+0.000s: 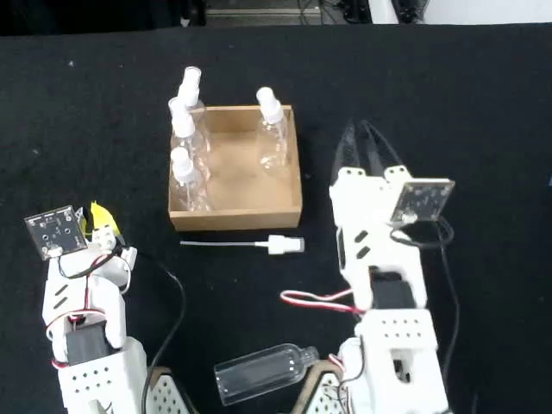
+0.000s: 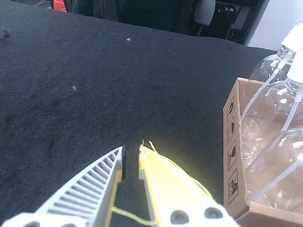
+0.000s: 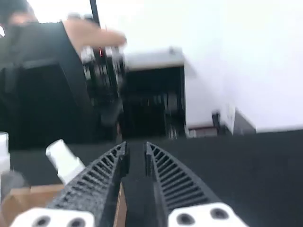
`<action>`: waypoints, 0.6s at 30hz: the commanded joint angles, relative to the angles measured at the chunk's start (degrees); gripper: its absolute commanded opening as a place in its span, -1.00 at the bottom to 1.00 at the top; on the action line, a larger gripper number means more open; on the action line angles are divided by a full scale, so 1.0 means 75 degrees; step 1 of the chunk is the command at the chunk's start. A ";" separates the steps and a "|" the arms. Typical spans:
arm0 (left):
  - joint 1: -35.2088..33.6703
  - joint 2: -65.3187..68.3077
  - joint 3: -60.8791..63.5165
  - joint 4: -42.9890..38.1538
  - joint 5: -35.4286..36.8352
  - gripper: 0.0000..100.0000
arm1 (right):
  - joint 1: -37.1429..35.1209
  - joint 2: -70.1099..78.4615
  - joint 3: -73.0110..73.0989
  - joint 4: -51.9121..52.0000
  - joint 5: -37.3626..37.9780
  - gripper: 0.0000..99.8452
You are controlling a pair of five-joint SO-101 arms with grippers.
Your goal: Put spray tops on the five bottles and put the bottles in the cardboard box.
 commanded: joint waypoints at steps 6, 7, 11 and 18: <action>-0.0076 -0.0070 0.0170 0.0633 -0.0059 -0.88 | 0.0211 -0.1143 -0.3112 0.6435 0.0340 -0.91; -0.0076 -0.0070 0.0170 0.0750 -0.0059 -0.88 | 0.0199 -0.1143 -0.3370 0.6787 0.0586 -0.91; -0.0088 -0.0070 0.0170 0.0856 -0.0105 -0.88 | 0.0188 -0.1143 -0.4085 0.7947 0.1020 -0.91; -0.0006 -0.0070 -0.1401 0.2848 -0.1653 -0.88 | 0.0234 -0.0674 -0.3792 0.8615 0.1067 -0.91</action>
